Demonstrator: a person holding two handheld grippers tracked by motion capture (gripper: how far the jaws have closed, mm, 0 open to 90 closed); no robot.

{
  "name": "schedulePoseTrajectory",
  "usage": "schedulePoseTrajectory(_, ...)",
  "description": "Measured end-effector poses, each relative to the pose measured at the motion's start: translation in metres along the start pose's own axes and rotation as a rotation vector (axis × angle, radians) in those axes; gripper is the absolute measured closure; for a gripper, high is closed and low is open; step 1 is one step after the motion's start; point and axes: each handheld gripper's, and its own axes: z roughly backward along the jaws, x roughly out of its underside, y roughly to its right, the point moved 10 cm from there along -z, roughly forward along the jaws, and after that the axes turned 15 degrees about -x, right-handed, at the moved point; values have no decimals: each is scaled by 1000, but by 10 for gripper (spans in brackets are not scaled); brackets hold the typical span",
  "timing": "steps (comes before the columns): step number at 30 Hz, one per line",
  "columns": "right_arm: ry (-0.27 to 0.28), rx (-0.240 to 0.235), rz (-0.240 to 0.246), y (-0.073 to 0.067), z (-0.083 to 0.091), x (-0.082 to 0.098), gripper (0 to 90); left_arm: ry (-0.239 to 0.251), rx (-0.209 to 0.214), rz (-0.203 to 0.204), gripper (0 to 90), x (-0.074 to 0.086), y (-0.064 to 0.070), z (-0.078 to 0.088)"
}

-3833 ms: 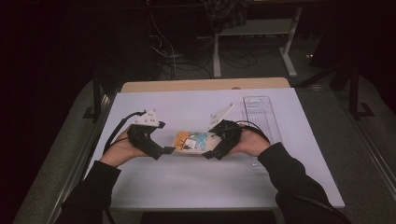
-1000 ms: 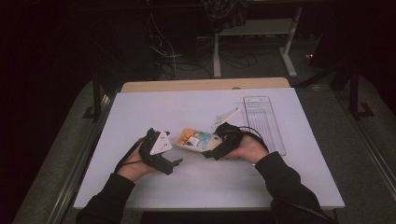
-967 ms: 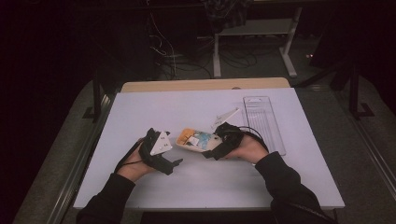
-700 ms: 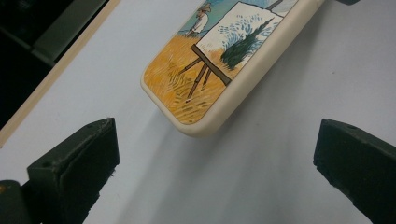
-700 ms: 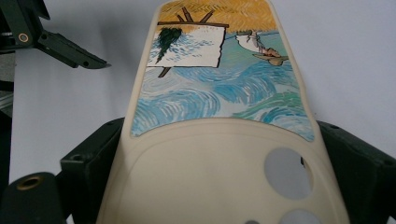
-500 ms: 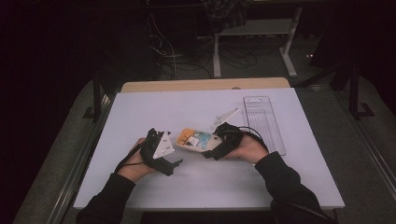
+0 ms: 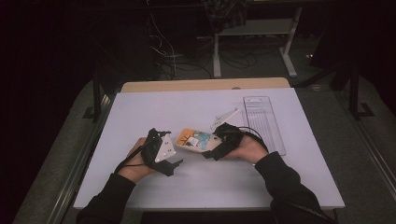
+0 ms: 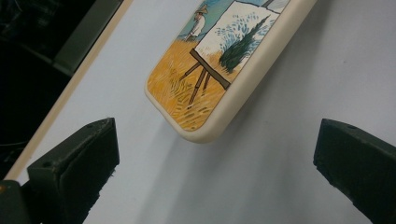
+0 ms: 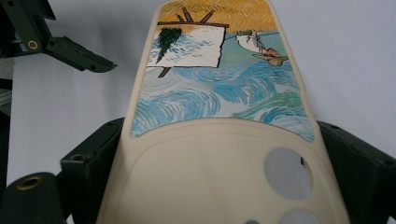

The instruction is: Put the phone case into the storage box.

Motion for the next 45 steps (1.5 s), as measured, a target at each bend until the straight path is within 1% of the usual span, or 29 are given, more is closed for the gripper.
schedulePoseTrajectory(1, 0, 1, 1, 0, 0, 0, 94, -8, -2, -16, 0, 1, -1, 1)
schedulePoseTrajectory(5, 0, 2, 1, 0, 0, 0, 94, -2, -15, -39, 0, 0, 0, 0)
schedulePoseTrajectory(7, -2, -1, -2, 0, 0, 0, 94, -3, -22, -64, 0, 0, 0, 0)
schedulePoseTrajectory(8, -2, -1, -3, 0, 0, 0, 94, 8, -28, -55, 0, -1, 1, -1)
schedulePoseTrajectory(10, -2, -2, -3, -1, 0, 0, 94, -2, -36, -88, 0, 0, 0, 0)
schedulePoseTrajectory(11, 0, -2, -4, -1, -1, 0, 94, 3, -40, -90, 0, 0, 0, 0)
schedulePoseTrajectory(12, 0, -1, -3, -1, -1, 0, 94, 2, -43, -102, 0, 0, 0, 0)
schedulePoseTrajectory(13, 1, -1, -4, -1, -1, 0, 94, 8, -48, -100, 0, -1, 0, 0)
schedulePoseTrajectory(19, -3, -3, -3, -1, -1, 0, 94, 23, -80, -146, 0, -2, 0, -1)
schedulePoseTrajectory(24, 1, 1, 0, 0, 0, 0, 94, 30, -106, -200, 0, -5, 1, -1)
schedulePoseTrajectory(25, 3, 1, -4, 0, 0, 0, 94, 32, -106, -204, 0, -5, 1, -1)
schedulePoseTrajectory(27, 5, 3, -5, 0, 0, -1, 94, 32, -123, -232, 0, -6, 1, 0)
schedulePoseTrajectory(28, 9, -1, -15, -1, 0, -1, 94, 34, -127, -233, 0, -6, 2, 0)
schedulePoseTrajectory(29, 17, -10, -32, -4, -1, -2, 94, 31, -130, -245, 0, -6, 2, 0)
schedulePoseTrajectory(31, 15, -11, -31, -4, -1, -2, 94, 38, -147, -271, 0, -7, 2, 0)
schedulePoseTrajectory(32, 16, -11, -32, -4, -1, -2, 94, 38, -153, -278, 0, -8, 3, 0)
schedulePoseTrajectory(33, 17, -11, -33, -4, 0, -2, 94, 34, -149, -277, 0, -7, 4, 0)
schedulePoseTrajectory(34, 17, -11, -32, -4, 0, -2, 94, 38, -164, -295, 0, -8, 3, 0)
schedulePoseTrajectory(35, 20, -9, -34, -4, 0, -2, 94, 42, -166, -290, 0, -9, 4, 0)
schedulePoseTrajectory(37, 19, -9, -35, -3, 0, -2, 94, 48, -178, -312, 0, -10, 4, 0)
schedulePoseTrajectory(38, 19, -9, -35, -3, 0, -2, 94, 52, -183, -312, 0, -11, 4, 0)
schedulePoseTrajectory(40, 20, -9, -35, -4, 0, -2, 94, 51, -190, -331, 0, -11, 4, 0)
schedulePoseTrajectory(41, 21, -9, -35, -4, 0, -2, 94, 54, -194, -333, 0, -11, 5, 0)
schedulePoseTrajectory(44, 21, -9, -35, -4, 0, -2, 94, 56, -217, -367, 0, -11, 4, 0)
schedulePoseTrajectory(45, 21, -8, -33, -3, 0, -2, 94, 58, -219, -372, 0, -11, 4, 0)
